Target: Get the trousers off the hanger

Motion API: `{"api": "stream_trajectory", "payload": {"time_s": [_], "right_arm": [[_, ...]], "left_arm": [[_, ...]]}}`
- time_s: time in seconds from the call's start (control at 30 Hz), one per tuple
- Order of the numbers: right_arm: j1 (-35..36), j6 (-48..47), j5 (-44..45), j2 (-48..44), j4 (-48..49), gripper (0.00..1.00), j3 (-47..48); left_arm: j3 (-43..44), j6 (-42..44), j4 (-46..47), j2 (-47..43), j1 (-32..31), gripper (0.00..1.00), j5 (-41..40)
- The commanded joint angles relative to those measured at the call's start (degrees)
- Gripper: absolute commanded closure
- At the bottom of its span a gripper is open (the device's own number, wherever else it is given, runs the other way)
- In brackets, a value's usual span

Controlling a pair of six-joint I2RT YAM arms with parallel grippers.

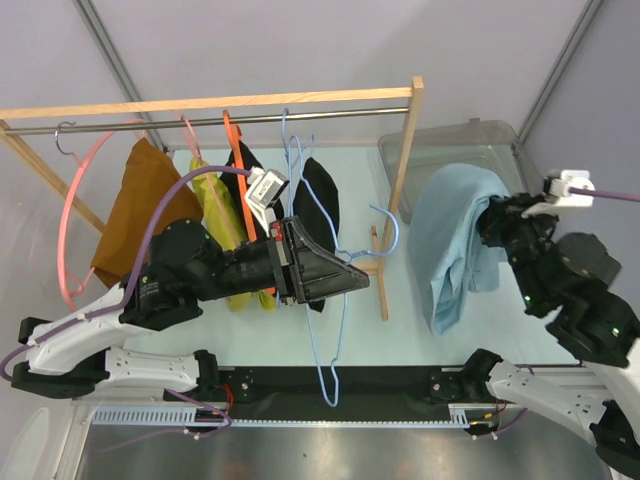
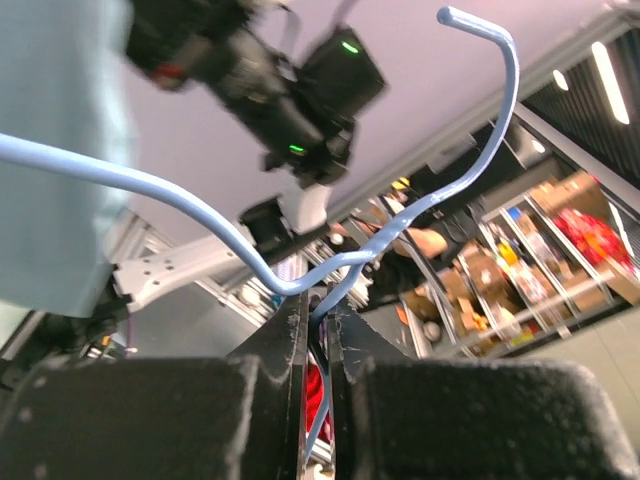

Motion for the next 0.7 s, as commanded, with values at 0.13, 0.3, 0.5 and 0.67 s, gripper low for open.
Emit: {"api": "stream_trajectory", "payload": {"time_s": [0.13, 0.3, 0.5, 0.67], "right_arm": [[-0.42, -11.39, 13.21, 6.10, 17.27, 1.00, 3.77], [-4.02, -19.29, 16.12, 9.44, 21.47, 1.00, 5.09], [-17.45, -17.65, 7.46, 15.23, 19.48, 1.00, 9.12], [-29.84, -12.29, -1.44, 21.21, 17.62, 1.00, 12.82]], "left_arm": [[0.90, 0.81, 7.90, -0.49, -0.04, 1.00, 8.52], [0.90, -2.97, 11.06, 0.12, 0.05, 1.00, 13.69], [1.95, -3.86, 13.97, 0.48, 0.05, 0.99, 19.41], [3.71, 2.46, 9.40, -0.05, 0.05, 1.00, 19.33]]}}
